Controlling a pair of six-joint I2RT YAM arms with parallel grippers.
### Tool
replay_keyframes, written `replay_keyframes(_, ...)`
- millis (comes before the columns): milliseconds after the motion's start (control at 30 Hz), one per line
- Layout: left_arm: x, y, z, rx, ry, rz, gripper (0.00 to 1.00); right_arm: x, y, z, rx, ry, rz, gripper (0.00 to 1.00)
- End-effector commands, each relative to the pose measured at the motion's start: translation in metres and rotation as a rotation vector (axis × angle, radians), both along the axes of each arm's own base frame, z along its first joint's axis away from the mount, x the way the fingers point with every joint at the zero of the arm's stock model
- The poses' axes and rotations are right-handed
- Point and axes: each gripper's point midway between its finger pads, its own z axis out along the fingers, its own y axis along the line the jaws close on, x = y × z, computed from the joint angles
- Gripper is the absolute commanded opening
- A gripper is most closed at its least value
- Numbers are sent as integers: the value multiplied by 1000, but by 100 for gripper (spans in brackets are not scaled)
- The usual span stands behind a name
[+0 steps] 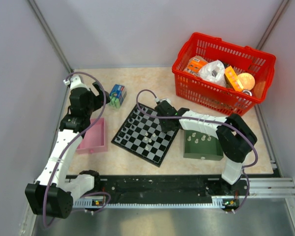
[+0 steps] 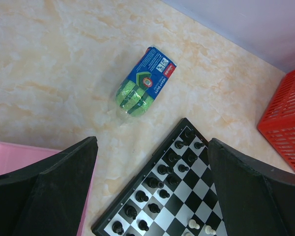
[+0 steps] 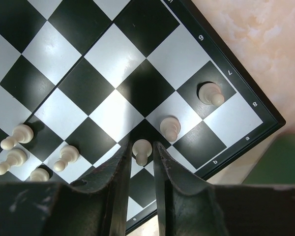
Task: Set up the chess pieces on the board
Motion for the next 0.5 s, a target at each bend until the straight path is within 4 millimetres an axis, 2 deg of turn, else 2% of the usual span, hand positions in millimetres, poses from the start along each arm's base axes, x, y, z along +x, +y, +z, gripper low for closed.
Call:
replay_keyframes(0, 7, -1, 14, -20, -58, 0, 99, 10, 8, 14, 42, -36, 6, 27)
replay_keyframes(200, 7, -2, 13, -22, -58, -3, 99, 7, 24, 46, 132, -58, 59, 31)
replay_keyframes(333, 8, -1, 12, -22, -57, -3, 99, 8, 23, 69, 162, -104, 58, 34)
replay_keyframes(467, 8, -2, 12, -23, -58, -4, 99, 9, 24, 82, 180, -131, 57, 36)
